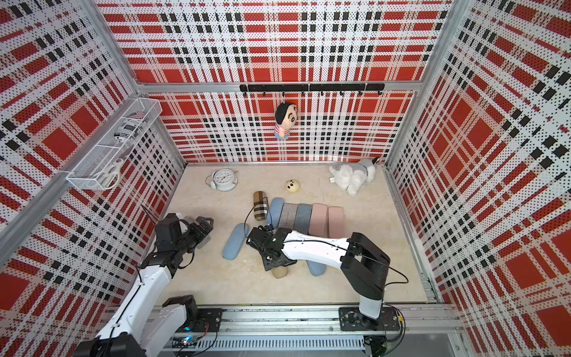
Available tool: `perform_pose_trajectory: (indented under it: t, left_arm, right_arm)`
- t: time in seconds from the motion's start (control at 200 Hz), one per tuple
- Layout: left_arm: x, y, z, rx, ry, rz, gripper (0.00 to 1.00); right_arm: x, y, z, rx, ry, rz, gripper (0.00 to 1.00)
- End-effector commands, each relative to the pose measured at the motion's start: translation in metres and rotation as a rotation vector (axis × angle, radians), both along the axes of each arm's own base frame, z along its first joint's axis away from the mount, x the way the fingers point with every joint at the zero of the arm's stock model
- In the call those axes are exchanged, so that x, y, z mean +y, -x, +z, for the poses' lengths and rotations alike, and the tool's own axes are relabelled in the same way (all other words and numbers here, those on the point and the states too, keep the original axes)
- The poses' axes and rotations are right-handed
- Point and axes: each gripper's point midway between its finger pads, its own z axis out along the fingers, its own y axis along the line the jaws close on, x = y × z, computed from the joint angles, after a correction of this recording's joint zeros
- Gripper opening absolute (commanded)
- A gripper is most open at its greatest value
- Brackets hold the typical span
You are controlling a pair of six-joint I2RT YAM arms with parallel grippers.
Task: Close the glasses case
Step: Place the glasses case at the center of the board.
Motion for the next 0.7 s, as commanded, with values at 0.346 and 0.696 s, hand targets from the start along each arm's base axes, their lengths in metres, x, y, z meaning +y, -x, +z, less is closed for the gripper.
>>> perform_pose_trajectory:
  t: [0.346,0.696]
  left_arm:
    - [-0.022,-0.010,0.009,-0.038,0.002,-0.059,0.98]
    - [-0.041,-0.007,-0.003,-0.001,-0.020,-0.102,0.98]
  right_arm:
    - [-0.054,0.005,-0.028,-0.019,0.125,-0.230,0.58]
    - [-0.063,-0.007,-0.045,-0.026,0.164,-0.248,0.75]
